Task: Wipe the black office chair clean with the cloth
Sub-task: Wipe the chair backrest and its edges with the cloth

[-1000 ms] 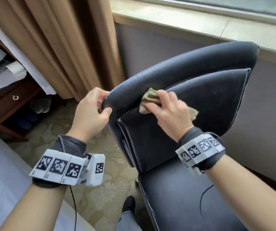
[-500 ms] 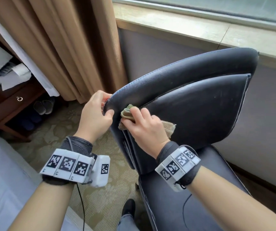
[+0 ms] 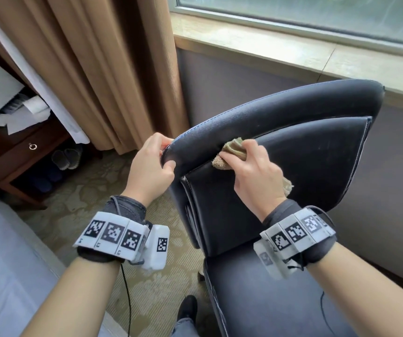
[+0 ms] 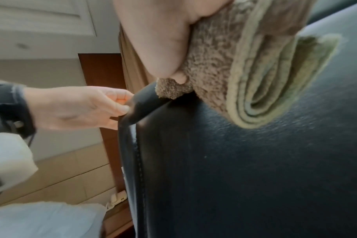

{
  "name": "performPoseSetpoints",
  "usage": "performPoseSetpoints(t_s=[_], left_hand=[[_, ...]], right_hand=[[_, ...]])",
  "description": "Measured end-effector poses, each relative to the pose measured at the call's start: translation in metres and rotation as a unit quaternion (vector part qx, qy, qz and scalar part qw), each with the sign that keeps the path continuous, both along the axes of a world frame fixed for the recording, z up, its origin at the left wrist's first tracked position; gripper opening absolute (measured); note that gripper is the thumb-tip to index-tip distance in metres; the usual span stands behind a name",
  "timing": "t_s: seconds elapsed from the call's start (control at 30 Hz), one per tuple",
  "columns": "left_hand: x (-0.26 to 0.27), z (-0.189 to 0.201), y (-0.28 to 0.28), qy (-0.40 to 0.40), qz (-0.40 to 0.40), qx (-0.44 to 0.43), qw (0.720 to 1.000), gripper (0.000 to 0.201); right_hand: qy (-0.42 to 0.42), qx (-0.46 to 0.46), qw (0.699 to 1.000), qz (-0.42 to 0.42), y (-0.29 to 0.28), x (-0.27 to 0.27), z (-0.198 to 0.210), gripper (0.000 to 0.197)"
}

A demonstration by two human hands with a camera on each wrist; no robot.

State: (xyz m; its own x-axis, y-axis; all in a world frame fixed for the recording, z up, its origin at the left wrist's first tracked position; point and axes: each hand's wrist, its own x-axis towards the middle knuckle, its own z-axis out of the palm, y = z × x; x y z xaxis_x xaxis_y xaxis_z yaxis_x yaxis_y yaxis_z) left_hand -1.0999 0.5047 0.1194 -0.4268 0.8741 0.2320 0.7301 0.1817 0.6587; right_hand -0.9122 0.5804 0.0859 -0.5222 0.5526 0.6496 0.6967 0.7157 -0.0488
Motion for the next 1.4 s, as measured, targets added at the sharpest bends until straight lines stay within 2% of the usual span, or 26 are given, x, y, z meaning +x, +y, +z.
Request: performPoseSetpoints(t_s=[0.1, 0.2, 0.3, 0.4, 0.6, 0.73, 0.83, 0.93, 1.03, 1.17, 1.4], left_hand=[[0.0, 0.0, 0.001, -0.008, -0.004, 0.002, 1.0, 0.026], [-0.002, 0.003, 0.002, -0.006, -0.013, -0.017, 1.0, 0.025], [-0.007, 0.005, 0.003, 0.017, -0.034, -0.039, 0.999, 0.023], [-0.008, 0.005, 0.003, 0.03, -0.044, -0.04, 0.998, 0.023], [-0.005, 0.004, 0.002, 0.036, -0.014, -0.039, 0.998, 0.026], [0.004, 0.012, 0.007, 0.07, 0.012, -0.073, 0.995, 0.027], [0.016, 0.018, 0.011, 0.109, 0.014, -0.079, 0.991, 0.047], [0.033, 0.024, 0.024, 0.143, -0.003, -0.028, 0.989, 0.068], [0.044, 0.028, 0.048, 0.143, -0.016, -0.026, 0.989, 0.072], [0.056, 0.025, 0.064, 0.139, -0.057, -0.041, 0.988, 0.076], [0.065, 0.019, 0.065, 0.198, -0.03, -0.024, 0.98, 0.074]], right_hand=[[0.028, -0.016, 0.999, 0.041, -0.017, -0.012, 0.001, 0.035], [-0.008, 0.012, 0.997, 0.072, -0.023, -0.026, -0.007, 0.04], [-0.046, 0.061, 0.995, 0.072, -0.003, -0.017, -0.009, 0.048], [-0.051, 0.065, 0.996, 0.039, 0.019, 0.004, -0.003, 0.051], [-0.041, -0.015, 0.996, -0.072, 0.048, 0.041, 0.005, 0.04], [-0.066, -0.118, 0.987, -0.084, 0.058, 0.053, 0.019, 0.042], [-0.033, -0.142, 0.987, -0.066, 0.057, 0.055, 0.02, 0.042], [-0.004, -0.101, 0.995, -0.018, 0.045, 0.05, 0.021, 0.036], [-0.051, -0.028, 0.997, 0.046, 0.028, 0.026, 0.016, 0.029], [-0.075, 0.008, 0.997, 0.032, 0.031, 0.012, 0.008, 0.038], [-0.054, 0.016, 0.998, -0.02, 0.069, 0.06, 0.007, 0.044]])
